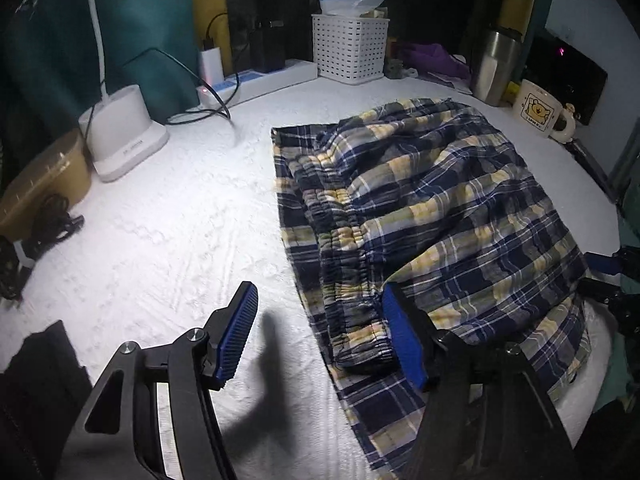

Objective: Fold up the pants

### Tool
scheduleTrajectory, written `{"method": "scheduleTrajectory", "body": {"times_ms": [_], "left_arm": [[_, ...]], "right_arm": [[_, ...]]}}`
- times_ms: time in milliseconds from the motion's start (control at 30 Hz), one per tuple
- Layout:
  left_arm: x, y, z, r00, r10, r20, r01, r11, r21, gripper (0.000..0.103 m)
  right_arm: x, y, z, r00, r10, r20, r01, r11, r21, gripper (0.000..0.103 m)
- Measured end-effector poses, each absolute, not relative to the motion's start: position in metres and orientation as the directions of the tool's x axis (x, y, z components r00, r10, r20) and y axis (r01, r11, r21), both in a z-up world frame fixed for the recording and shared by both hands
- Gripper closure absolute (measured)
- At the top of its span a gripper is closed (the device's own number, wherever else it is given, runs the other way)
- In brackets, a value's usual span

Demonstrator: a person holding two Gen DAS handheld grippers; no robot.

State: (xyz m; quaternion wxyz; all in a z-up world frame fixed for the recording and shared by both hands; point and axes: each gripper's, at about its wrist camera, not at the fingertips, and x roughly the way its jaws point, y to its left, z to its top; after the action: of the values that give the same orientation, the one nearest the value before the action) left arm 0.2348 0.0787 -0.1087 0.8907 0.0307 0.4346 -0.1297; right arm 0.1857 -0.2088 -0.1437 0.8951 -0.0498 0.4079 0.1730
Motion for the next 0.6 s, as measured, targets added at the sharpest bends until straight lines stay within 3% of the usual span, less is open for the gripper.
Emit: {"method": "scheduleTrajectory", "body": {"times_ms": [333, 600], "left_arm": [[0.238, 0.08, -0.061, 0.643, -0.264, -0.719, 0.286, 0.954, -0.094, 0.038], [0.28, 0.065, -0.081, 0.62, -0.223, -0.753, 0.275, 0.96, -0.058, 0.038]], "right_arm": [[0.23, -0.228, -0.112, 0.671, 0.341, -0.658, -0.331, 0.932, 0.146, 0.062], [0.288, -0.206, -0.122, 0.653, 0.368, -0.662, -0.347, 0.922, 0.17, 0.062]]}}
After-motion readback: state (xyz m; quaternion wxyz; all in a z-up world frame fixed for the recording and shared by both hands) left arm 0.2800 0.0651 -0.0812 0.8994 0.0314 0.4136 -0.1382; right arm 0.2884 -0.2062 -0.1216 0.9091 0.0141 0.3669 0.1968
